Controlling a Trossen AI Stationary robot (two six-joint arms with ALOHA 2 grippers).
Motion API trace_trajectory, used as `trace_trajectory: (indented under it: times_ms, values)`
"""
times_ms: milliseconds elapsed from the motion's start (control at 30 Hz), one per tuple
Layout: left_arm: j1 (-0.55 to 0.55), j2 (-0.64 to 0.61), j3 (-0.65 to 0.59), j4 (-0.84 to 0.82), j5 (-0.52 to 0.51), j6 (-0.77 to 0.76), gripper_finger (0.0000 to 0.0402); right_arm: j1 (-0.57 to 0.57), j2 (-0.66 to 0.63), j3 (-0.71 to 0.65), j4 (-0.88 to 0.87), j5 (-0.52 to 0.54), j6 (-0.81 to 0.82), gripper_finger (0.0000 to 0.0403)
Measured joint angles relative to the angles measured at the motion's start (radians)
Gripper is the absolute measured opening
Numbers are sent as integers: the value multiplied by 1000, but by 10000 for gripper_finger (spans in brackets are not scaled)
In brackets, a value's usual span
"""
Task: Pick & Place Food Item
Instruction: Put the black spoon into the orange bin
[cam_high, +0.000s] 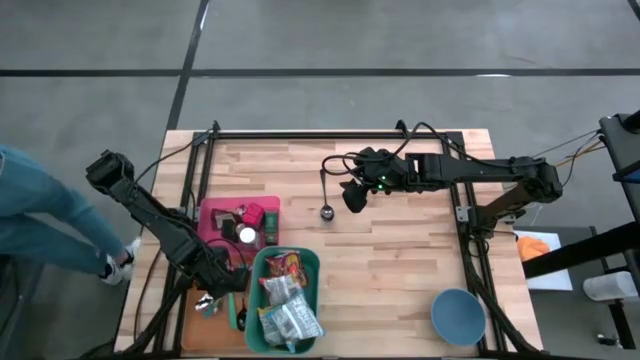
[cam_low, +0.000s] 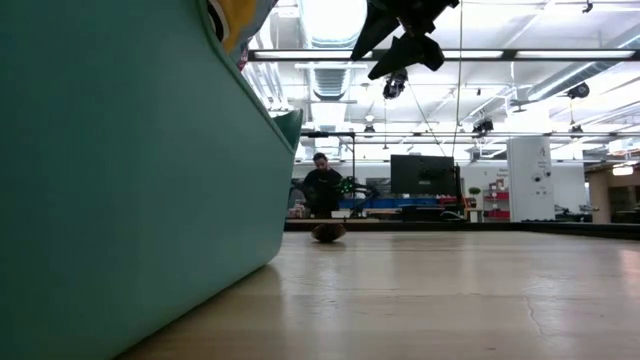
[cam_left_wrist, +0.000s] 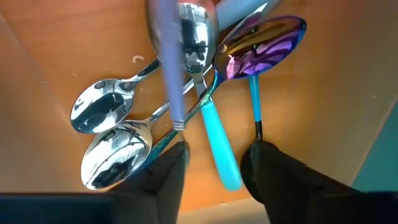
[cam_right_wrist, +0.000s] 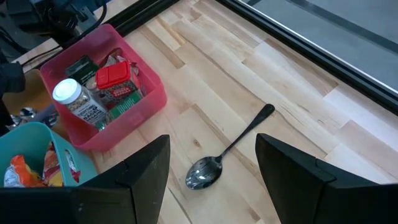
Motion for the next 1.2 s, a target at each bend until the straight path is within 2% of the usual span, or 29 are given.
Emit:
trace_trajectory:
  times_ms: [200,367,533,733,967,1067,1200]
  values:
    - [1,-5,14,6,12,0,231,0,0,0,0,0,0,233]
    - [5,-67,42,-52,12,-18,238,0,0,0,0,0,0,233]
    - [18,-188,80,-165,-15,-53,239,0,0,0,0,0,0,233]
    - [19,-298,149,-311,-251,-55,239,0,0,0,0,0,0,233]
    - [37,-352,184,-341,-571,4,239,0,0,0,0,0,0,233]
    - [72,-354,185,-321,-631,66,239,0,0,0,0,0,0,233]
    - [160,-345,185,-282,-635,181,239,0,0,0,0,0,0,233]
